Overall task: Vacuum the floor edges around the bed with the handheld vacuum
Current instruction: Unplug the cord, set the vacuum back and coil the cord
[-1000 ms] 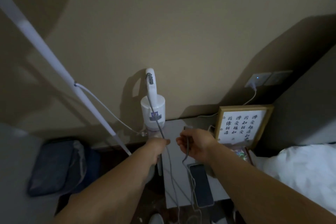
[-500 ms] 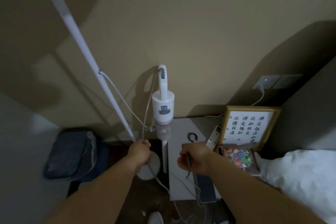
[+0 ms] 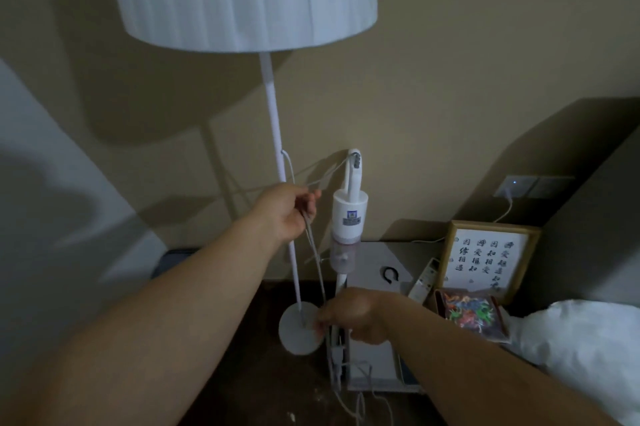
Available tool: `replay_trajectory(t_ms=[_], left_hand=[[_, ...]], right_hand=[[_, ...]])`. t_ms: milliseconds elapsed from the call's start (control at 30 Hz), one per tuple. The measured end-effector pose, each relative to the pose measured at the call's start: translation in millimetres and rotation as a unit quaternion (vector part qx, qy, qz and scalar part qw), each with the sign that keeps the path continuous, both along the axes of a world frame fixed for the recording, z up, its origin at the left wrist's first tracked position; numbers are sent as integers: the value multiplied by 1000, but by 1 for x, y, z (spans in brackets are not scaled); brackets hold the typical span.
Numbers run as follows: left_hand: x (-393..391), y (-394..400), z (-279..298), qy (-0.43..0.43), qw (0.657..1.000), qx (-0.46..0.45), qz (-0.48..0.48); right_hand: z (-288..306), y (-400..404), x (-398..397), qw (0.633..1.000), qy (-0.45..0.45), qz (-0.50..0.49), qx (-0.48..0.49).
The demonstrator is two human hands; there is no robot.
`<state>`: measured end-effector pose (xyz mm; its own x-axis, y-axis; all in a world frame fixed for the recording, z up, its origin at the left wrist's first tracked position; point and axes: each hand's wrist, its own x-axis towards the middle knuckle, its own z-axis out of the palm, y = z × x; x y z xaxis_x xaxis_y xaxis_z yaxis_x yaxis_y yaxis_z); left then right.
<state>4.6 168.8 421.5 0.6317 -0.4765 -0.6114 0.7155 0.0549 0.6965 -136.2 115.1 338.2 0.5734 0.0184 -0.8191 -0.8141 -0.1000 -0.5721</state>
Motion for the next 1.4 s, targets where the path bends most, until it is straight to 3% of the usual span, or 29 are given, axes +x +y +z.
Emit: replay_trajectory(t_ms=[67, 167, 233, 300, 333, 400, 467, 500, 533, 667, 767, 833, 867, 933, 1000, 1067, 1133, 1200, 1267, 1400], left_hand=[[-12, 15, -1, 8, 999, 4, -39], [-32, 41, -12, -5, 990, 47, -132], [-40, 53, -16, -27, 987, 59, -144], [-41, 59, -18, -146, 973, 127, -125], [-39, 60, -20, -241, 946, 182, -116], [-38, 70, -12, -433, 857, 252, -121], [-41, 79, -2, -597, 755, 205, -175], [-45, 84, 4, -637, 716, 183, -219], [-47, 86, 6, -629, 712, 179, -253], [-53, 85, 24, -564, 776, 142, -243], [-42, 76, 35, -407, 907, 54, -90], [-26, 73, 37, -267, 963, -19, 36], [-20, 75, 35, -227, 971, -34, 68], [-16, 78, 24, -206, 978, -24, 17], [-28, 83, 17, -211, 967, 13, -140], [-47, 82, 19, -213, 928, 44, -303], [-61, 75, 27, -174, 916, -2, -362], [-67, 67, 35, -138, 919, -80, -361], [-71, 63, 42, -138, 925, -125, -330], [-64, 64, 39, -168, 952, -132, -218]], right_hand=[[7, 11, -4, 997, -70, -40, 15], [38, 31, -10, 976, -136, -120, 119], [61, 41, -12, 971, -166, -119, 127], [77, 47, -14, 975, -176, -84, 109], [84, 48, -16, 977, -173, -76, 99], [100, 51, -22, 976, -178, -84, 88], [115, 49, -26, 970, -199, -113, 78], [122, 47, -27, 966, -213, -129, 73], [128, 43, -27, 961, -227, -144, 64], [133, 21, -27, 931, -308, -198, -7], [108, -1, -44, 936, -283, -182, -101], [86, -12, -65, 947, -207, -141, -200], [80, -13, -72, 945, -188, -154, -219], [83, -16, -73, 918, -205, -235, -245], [101, -20, -52, 861, -253, -337, -285], [126, -26, -23, 832, -298, -403, -239], [147, -24, 4, 841, -307, -390, -217], [152, -18, 20, 868, -283, -318, -256], [145, -10, 27, 887, -265, -228, -302], [123, 1, 20, 915, -232, -124, -306]])
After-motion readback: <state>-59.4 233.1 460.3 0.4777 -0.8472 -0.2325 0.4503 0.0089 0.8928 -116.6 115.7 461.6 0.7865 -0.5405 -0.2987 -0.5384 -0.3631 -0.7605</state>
